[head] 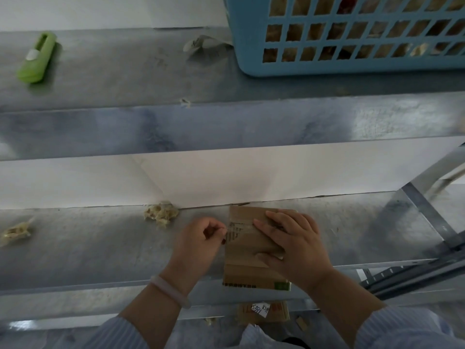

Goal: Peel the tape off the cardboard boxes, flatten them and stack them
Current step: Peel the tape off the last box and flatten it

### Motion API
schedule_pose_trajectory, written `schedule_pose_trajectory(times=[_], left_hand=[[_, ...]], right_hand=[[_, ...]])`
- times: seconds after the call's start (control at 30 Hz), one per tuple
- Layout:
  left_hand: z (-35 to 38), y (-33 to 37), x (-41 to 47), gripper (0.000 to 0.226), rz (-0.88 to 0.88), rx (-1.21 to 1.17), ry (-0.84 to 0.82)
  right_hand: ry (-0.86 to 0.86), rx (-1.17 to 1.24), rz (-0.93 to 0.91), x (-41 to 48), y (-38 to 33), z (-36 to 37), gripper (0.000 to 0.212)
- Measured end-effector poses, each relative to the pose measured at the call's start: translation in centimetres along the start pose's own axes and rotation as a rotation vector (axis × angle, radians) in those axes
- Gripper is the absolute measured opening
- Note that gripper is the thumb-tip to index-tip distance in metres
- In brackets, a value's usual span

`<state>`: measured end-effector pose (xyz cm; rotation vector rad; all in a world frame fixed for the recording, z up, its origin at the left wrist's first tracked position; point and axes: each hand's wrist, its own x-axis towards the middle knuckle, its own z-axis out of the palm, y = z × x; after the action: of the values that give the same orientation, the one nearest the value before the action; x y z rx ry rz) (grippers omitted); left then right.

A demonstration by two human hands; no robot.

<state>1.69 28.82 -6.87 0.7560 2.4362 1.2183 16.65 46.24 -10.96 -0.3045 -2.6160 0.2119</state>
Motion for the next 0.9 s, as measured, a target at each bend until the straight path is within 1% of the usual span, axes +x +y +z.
schedule_pose_trajectory(times=[0.07, 0.1, 0.17, 0.23, 0.3, 0.43, 0.5, 0.57, 0.67, 0.73, 0.83, 0.87, 0.9], left_hand=[[0.8, 0.5, 0.0, 0.011, -0.254, -0.315, 0.022], [1.1, 0.6, 0.1, 0.009, -0.347, -0.452, 0.028], [1.5, 0.6, 0.1, 0.009, -0.446, -0.639, 0.034], [1.6, 0.8, -0.1, 0.01, -0.511, -0.811, 0.042], [1.4, 1.1, -0.4, 0.012, -0.522, -0.911, 0.032], [0.7, 1.3, -0.5, 0.022, -0.456, -0.881, -0.015], [0.0, 0.9, -0.4, 0.024, -0.406, -0.807, -0.069], [-0.7, 0.4, -0.1, 0.024, -0.27, -0.591, -0.093], [-1.0, 0.3, -0.1, 0.026, -0.026, -0.242, -0.055], [-0.7, 0.8, 0.1, 0.018, 0.132, -0.058, -0.005], [-0.2, 1.2, 0.7, 0.005, 0.339, 0.179, -0.01], [-0.1, 1.1, 0.9, 0.003, 0.406, 0.255, -0.018], [0.0, 0.9, 1.1, 0.006, 0.466, 0.307, -0.026]], right_hand=[[0.005, -0.003, 0.002, 0.1, -0.1, 0.0, 0.064], [0.009, -0.002, 0.004, 0.1, -0.1, 0.0, 0.064], [0.015, 0.001, 0.011, 0.2, -0.2, 0.0, 0.063], [0.012, 0.002, 0.019, 0.3, -0.3, 0.0, 0.064], [0.002, -0.002, 0.019, 0.3, -0.3, -0.1, 0.064], [-0.002, -0.012, 0.009, 0.1, -0.2, -0.1, 0.063], [0.005, -0.007, 0.007, 0.0, -0.1, -0.1, 0.063], [0.003, 0.002, 0.0, 0.0, -0.2, -0.1, 0.064], [-0.01, -0.001, 0.004, 0.1, -0.2, 0.0, 0.064], [-0.025, -0.013, 0.004, 0.1, -0.2, -0.1, 0.066], [-0.068, -0.019, 0.006, 0.0, -0.3, -0.4, 0.068], [-0.079, -0.01, 0.007, 0.1, -0.4, -0.5, 0.067], [-0.088, 0.01, 0.008, 0.2, -0.4, -0.7, 0.068]])
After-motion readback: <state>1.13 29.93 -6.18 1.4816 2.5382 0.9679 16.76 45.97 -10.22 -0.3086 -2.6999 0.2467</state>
